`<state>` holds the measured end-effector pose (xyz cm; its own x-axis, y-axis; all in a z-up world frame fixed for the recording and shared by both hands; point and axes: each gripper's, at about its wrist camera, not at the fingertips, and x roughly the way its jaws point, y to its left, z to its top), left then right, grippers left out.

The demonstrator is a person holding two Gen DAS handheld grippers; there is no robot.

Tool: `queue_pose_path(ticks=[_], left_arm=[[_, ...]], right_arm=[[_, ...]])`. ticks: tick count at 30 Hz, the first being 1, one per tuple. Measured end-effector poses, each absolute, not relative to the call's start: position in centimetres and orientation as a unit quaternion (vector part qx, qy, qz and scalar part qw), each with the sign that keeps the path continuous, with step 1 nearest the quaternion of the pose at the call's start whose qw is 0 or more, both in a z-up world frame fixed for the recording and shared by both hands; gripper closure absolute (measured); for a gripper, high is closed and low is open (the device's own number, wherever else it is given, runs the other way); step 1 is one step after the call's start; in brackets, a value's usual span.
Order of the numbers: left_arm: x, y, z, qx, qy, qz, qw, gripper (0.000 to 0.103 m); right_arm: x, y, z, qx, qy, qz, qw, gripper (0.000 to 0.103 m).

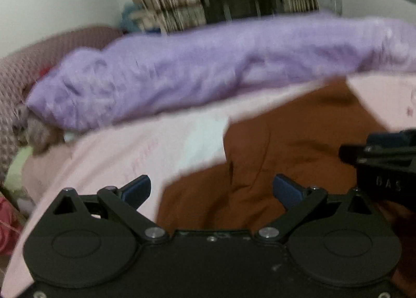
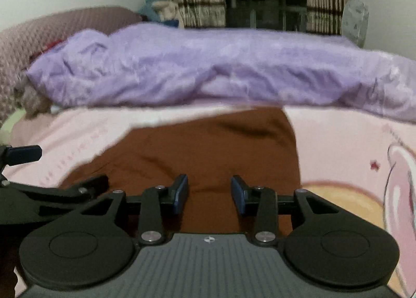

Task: Fold large clothes

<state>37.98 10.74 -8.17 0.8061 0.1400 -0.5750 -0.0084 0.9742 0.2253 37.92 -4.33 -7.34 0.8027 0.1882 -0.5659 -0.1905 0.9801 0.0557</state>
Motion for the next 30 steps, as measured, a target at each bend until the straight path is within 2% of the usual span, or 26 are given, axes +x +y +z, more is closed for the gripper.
queue_pose_path(ticks=[5, 10, 15, 19, 23, 26, 30], left_arm=[[36.4, 11.6, -9.1, 0.058, 0.310, 0.051, 0.948, 0.000], [33.2, 10.6, -6.5, 0.094, 0.278, 0.069, 0.953, 0.000], [29.2, 10.3, -4.3, 0.069, 0.249, 0.047, 0.965, 0.000], [28.8, 10.0, -5.9, 0.074, 0.264, 0.047, 0.960, 0.000], [31.0, 10.7, -10.4, 0.035, 0.316, 0.056, 0.946, 0.000], [31.0, 10.8, -11.3, 0.024, 0.305, 0.059, 0.950, 0.000], [29.8, 10.1, -10.4, 0.051, 0.282, 0.059, 0.956, 0.000]], right_arm=[[36.9, -4.5, -7.5, 0.012, 0.292, 0.101, 0.951, 0.057], [33.6, -5.1, -5.7, 0.018, 0.256, 0.092, 0.962, 0.054], [29.9, -6.3, -4.2, 0.029, 0.220, 0.103, 0.969, 0.053], [29.7, -6.5, -4.9, 0.023, 0.231, 0.100, 0.967, 0.053], [31.2, -6.6, -8.5, 0.017, 0.269, 0.099, 0.958, 0.054], [31.6, -6.0, -11.3, 0.005, 0.247, 0.079, 0.966, 0.053], [31.1, -6.0, -10.3, 0.012, 0.249, 0.076, 0.965, 0.053]])
